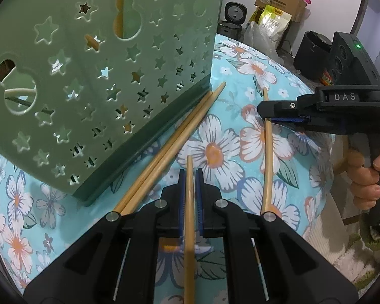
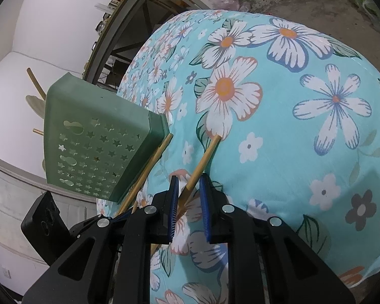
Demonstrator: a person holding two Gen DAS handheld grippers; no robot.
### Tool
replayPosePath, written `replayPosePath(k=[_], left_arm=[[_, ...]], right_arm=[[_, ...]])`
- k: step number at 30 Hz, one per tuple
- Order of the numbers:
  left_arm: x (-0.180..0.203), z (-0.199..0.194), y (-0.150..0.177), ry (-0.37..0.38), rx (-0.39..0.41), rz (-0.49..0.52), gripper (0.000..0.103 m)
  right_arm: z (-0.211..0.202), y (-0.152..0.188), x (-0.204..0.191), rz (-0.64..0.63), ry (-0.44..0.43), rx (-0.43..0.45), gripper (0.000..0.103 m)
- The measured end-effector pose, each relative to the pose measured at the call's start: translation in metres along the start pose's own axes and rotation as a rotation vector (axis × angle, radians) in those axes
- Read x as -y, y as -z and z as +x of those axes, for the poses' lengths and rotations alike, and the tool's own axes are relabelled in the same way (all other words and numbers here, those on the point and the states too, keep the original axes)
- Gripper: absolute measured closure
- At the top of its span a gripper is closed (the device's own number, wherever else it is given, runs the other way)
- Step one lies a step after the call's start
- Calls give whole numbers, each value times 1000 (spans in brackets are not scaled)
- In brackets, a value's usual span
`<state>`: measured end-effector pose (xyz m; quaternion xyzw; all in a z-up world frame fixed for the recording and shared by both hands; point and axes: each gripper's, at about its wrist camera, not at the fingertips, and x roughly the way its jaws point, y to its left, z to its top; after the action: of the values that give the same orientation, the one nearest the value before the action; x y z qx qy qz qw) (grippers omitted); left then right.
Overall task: Organize utensils
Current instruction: 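Lift the chopstick with the left tool into the holder and open it while the right tool raises its chopstick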
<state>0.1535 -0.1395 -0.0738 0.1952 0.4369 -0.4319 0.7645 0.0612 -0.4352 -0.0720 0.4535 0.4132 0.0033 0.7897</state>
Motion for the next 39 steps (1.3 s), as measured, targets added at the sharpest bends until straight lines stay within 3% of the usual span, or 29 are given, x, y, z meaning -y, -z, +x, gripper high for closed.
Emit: replayPosePath(k=[12, 26, 39], left_arm=[[-4, -21, -3, -19, 71, -23, 98], [-8, -134, -11, 20, 307, -52, 98], [-2, -192, -8, -17, 459, -35, 98]], right_arm=[[-8, -7, -11, -4, -30, 65, 90], [-49, 5, -81, -249, -28, 171, 95], [-79, 17, -113, -352, -27, 240, 97]])
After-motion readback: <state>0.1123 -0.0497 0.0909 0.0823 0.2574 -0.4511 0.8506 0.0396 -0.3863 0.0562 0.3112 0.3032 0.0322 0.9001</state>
